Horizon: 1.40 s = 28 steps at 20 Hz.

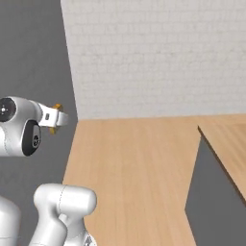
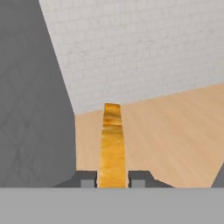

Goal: Start the toaster. Once the lever pops up, take the bread to the plate on the dining counter.

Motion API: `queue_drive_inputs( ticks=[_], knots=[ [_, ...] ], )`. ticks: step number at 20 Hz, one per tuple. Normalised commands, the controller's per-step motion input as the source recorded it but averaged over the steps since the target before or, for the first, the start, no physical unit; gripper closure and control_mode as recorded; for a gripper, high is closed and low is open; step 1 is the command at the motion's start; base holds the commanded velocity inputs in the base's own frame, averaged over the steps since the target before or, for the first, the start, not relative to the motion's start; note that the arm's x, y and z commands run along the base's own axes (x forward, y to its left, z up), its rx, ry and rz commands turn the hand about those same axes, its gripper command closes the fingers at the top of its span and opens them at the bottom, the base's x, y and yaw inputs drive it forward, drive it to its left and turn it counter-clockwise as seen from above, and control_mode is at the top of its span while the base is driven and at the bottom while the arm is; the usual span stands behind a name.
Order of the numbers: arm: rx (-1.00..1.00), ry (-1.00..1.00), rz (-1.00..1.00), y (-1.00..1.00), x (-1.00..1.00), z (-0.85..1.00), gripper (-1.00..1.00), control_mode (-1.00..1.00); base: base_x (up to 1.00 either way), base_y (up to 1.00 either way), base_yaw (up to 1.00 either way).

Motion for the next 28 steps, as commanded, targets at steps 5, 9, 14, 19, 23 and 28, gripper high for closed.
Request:
queue_drive_inputs(
  ticks=[5,9,14,19,23,28],
  knots=[
    [0.00,0.00,0.00,0.00,0.00,0.00,1.00,1.00,1.00,0.00,-0.13],
    [0.00,0.00,0.00,0.00,0.00,0.00,1.00,1.00,1.00,-0.06,0.00],
    [0.00,0.00,0.00,0.00,0.00,0.00,1.00,1.00,1.00,-0.15,-0.01],
    [0.00,0.00,0.00,0.00,0.00,0.00,1.00,1.00,1.00,-0.08,-0.08],
    [0.00,0.00,0.00,0.00,0.00,0.00,1.00,1.00,1.00,0.00,-0.26],
    [0.00,0.00,0.00,0.00,0.00,0.00,1.00,1.00,1.00,0.00,-0.41]
  ],
)
